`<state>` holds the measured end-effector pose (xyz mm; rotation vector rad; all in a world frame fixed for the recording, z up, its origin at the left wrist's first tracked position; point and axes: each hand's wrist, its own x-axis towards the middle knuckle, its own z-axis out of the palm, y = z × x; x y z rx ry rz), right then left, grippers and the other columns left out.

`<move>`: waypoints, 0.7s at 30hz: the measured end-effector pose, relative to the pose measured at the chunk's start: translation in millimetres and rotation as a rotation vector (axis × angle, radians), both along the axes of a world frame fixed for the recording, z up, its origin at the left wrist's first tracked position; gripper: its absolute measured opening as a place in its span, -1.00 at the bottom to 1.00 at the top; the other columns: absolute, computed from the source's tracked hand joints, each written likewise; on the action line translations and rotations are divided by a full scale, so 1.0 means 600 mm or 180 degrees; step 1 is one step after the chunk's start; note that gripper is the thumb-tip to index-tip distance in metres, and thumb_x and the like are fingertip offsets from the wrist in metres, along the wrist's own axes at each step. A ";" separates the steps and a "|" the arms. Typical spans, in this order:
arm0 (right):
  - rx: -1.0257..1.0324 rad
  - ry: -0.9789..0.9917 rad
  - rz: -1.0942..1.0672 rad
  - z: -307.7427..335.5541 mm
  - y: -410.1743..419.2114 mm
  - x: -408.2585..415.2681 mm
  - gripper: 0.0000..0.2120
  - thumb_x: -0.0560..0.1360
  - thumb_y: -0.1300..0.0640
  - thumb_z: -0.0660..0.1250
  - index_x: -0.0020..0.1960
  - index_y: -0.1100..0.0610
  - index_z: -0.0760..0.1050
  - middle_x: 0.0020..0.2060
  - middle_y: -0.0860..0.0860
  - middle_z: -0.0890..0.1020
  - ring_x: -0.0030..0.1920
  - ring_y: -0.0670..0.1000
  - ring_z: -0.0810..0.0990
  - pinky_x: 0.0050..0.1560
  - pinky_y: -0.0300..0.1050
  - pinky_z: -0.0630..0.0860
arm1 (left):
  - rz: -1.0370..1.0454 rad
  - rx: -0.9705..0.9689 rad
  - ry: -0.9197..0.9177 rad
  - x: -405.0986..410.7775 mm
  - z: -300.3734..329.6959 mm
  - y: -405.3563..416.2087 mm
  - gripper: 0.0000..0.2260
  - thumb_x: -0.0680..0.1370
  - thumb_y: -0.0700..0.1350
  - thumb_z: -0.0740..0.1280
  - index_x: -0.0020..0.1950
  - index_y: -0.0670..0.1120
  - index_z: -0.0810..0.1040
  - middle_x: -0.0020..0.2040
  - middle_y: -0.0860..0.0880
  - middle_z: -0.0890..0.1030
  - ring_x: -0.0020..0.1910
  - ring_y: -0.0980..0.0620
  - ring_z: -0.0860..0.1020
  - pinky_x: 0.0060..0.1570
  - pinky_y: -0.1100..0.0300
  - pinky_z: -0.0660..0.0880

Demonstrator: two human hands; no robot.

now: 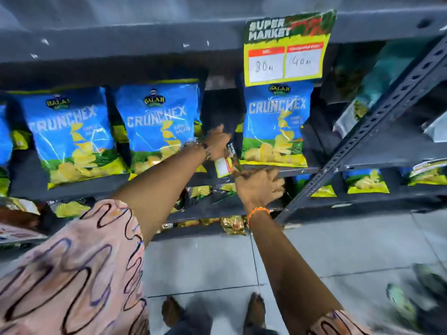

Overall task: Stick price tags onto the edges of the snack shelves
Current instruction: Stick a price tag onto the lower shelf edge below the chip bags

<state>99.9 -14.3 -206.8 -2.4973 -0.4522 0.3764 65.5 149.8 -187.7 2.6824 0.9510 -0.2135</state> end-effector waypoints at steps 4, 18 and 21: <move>-0.0033 -0.0101 -0.0210 -0.023 0.024 -0.007 -0.30 0.36 -0.31 0.48 0.18 0.27 0.57 0.43 0.16 0.33 0.40 0.32 0.26 0.37 0.34 0.23 | -0.0115 -0.0259 -0.0256 0.009 -0.013 0.018 -0.56 0.52 -0.05 0.49 0.31 -0.25 0.53 0.30 -0.31 0.47 0.38 -0.23 0.40 0.26 0.10 0.22; 0.0410 0.0583 -0.0422 -0.013 0.011 0.036 -0.64 0.35 -0.25 0.56 -0.25 0.02 0.57 0.22 0.02 0.43 0.31 0.23 0.25 0.24 0.22 0.21 | -0.0083 0.0016 -0.0759 -0.035 0.052 0.009 -0.86 0.38 -0.05 0.59 -0.10 -0.04 0.77 0.25 -0.12 0.60 0.47 -0.15 0.35 0.53 -0.03 0.07; 0.0534 0.0896 -0.0232 -0.011 0.003 0.055 -0.65 0.33 -0.24 0.58 -0.33 0.01 0.61 0.09 -0.05 0.44 0.30 0.17 0.25 0.29 0.18 0.25 | 0.0363 0.0313 -0.0595 -0.063 0.062 -0.022 -0.86 0.40 0.12 0.56 -0.11 0.12 0.75 0.38 0.07 0.51 0.62 -0.14 0.07 0.50 -0.27 -0.36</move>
